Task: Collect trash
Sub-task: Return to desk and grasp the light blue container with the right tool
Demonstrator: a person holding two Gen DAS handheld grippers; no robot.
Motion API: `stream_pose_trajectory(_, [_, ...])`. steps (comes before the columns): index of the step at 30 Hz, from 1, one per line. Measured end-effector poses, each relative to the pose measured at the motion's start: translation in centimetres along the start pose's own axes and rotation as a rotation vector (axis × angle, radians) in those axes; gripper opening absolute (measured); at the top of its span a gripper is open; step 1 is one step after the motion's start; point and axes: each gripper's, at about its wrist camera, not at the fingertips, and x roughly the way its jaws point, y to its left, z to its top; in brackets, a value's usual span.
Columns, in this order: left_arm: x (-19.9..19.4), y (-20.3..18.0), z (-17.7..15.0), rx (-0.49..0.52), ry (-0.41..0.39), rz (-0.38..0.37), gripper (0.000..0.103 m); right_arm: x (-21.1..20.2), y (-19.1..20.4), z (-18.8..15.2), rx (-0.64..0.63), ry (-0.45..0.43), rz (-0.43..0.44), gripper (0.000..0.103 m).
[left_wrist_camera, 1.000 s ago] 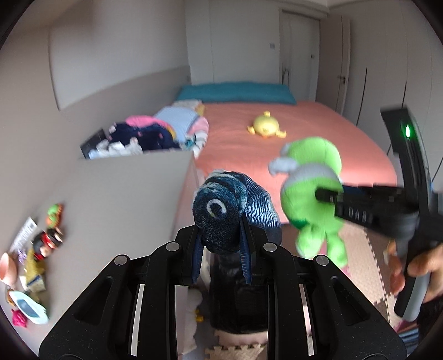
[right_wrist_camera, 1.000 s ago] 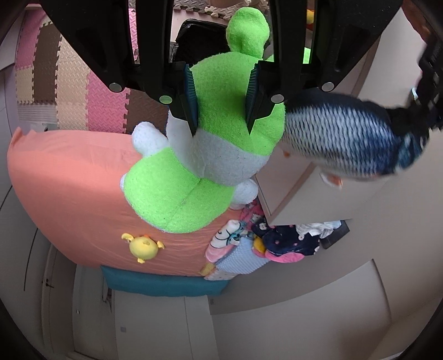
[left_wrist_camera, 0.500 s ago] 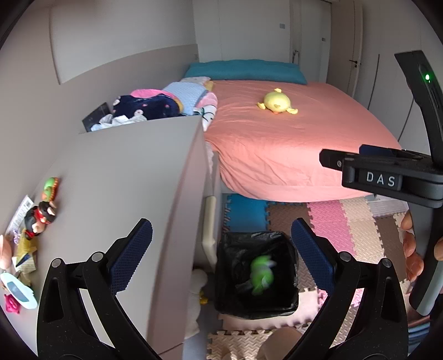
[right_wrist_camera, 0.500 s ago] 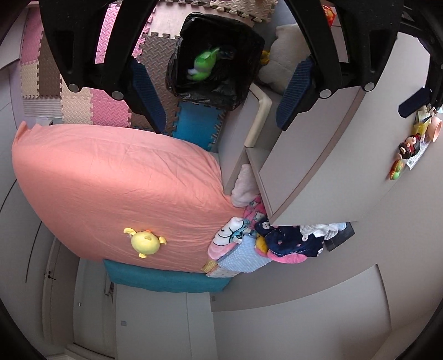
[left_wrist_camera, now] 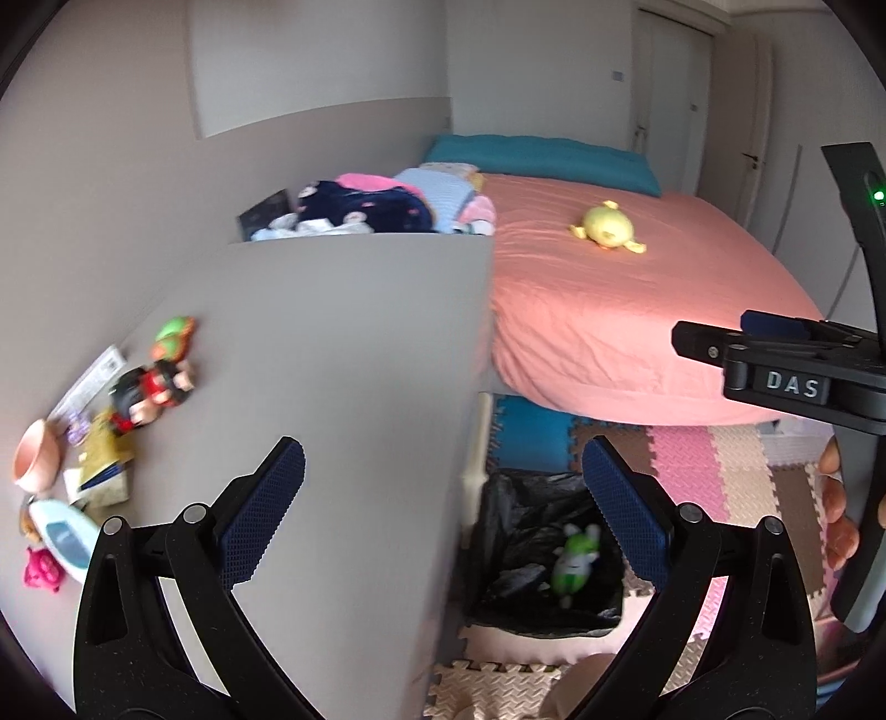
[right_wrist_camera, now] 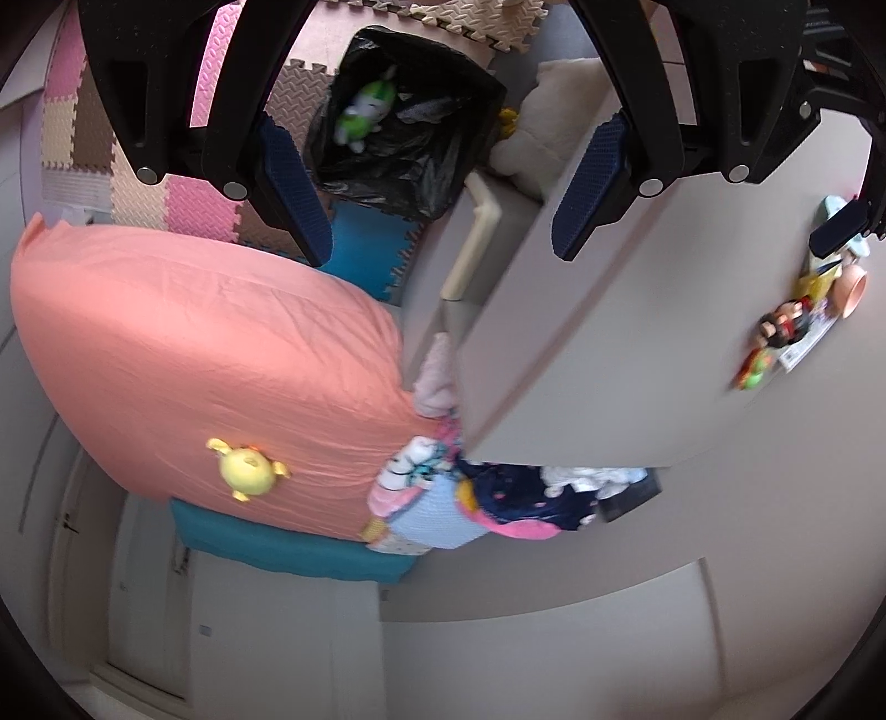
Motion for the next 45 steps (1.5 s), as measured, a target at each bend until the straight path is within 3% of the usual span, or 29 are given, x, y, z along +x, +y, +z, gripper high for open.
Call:
stream_pose_trajectory(21, [-7.6, 19.8, -7.5, -0.281, 0.005, 0.304, 0.097, 1.3, 19.9, -2.6, -0.279, 0.048, 0.253, 0.083])
stream_pose_trajectory(31, [-8.8, 27.8, -10.7, -0.424, 0.023, 0.454, 0.097, 2.1, 28.5, -4.6, -0.376, 0.089, 0.439, 0.083])
stream_pose_trajectory(39, [-7.3, 31.8, -12.2, -0.558, 0.067, 0.438, 0.097, 2.6, 35.7, -6.0, -0.55, 0.088, 0.524, 0.083])
stream_pose_trajectory(45, [-5.8, 32.8, -12.7, -0.54, 0.113, 0.389, 0.097, 3.4, 39.7, -6.3, -0.652, 0.082, 0.531, 0.083])
